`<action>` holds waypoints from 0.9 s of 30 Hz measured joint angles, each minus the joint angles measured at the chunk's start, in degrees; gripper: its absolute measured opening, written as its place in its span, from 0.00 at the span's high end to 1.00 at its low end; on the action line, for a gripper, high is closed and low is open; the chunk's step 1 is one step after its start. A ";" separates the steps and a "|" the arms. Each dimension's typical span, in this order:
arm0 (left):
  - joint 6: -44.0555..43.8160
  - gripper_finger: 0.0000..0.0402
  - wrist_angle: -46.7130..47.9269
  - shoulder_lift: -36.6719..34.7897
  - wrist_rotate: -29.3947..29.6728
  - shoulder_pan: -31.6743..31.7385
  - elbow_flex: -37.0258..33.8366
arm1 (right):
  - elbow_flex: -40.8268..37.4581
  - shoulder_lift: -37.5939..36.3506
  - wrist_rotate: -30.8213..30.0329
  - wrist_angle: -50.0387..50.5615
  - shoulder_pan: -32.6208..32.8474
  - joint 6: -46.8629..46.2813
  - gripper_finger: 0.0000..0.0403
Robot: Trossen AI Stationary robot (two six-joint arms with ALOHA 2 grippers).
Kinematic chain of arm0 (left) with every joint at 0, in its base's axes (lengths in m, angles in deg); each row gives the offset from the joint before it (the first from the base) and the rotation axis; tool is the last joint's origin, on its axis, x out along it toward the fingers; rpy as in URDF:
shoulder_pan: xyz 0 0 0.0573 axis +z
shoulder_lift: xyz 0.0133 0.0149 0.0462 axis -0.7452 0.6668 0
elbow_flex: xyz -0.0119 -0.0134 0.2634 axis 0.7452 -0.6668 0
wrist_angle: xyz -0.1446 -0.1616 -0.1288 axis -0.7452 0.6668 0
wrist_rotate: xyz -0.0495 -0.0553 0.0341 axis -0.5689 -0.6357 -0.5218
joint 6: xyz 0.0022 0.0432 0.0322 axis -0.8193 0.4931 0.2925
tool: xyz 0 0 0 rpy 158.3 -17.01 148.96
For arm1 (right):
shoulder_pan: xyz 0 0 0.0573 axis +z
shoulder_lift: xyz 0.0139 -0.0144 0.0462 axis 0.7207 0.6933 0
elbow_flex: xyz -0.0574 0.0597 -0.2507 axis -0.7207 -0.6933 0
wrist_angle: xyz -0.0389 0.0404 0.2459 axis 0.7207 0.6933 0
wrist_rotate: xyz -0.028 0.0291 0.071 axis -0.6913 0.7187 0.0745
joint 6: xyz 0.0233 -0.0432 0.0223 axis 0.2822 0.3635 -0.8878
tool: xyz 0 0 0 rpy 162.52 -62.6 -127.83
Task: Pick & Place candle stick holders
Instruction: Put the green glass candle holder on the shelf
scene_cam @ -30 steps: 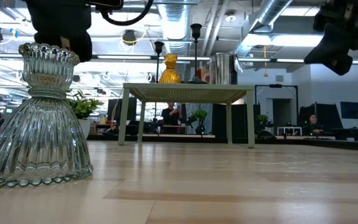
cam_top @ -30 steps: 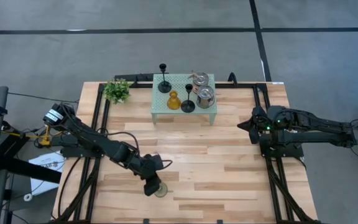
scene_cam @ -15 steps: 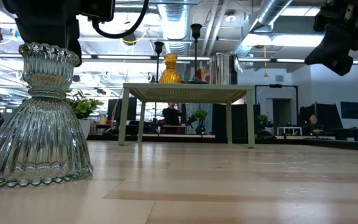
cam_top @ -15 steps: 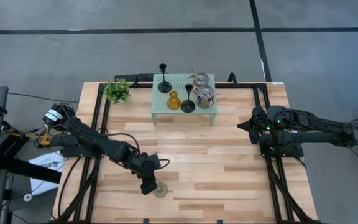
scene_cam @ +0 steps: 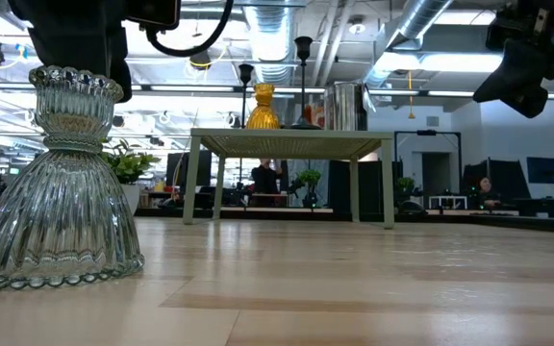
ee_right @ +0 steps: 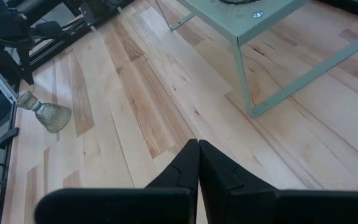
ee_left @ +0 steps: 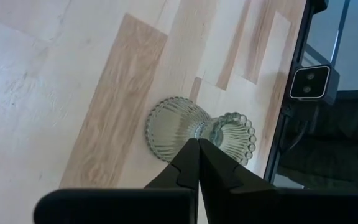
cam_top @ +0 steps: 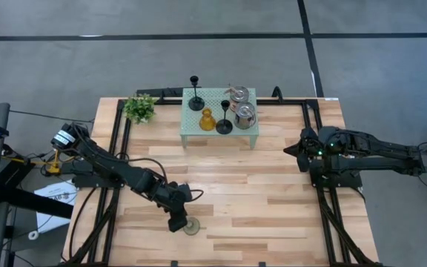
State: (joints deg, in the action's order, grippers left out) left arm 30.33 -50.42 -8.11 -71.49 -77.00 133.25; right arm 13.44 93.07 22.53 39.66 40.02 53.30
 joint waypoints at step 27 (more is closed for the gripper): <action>-3.37 0.69 0.47 0.02 -1.37 1.77 0.00 | 0.00 0.02 0.00 0.02 0.00 0.02 1.00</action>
State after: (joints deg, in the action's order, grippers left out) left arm 26.97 -49.95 -8.09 -72.86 -75.23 133.25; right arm 13.44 93.09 22.53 39.68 40.02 53.32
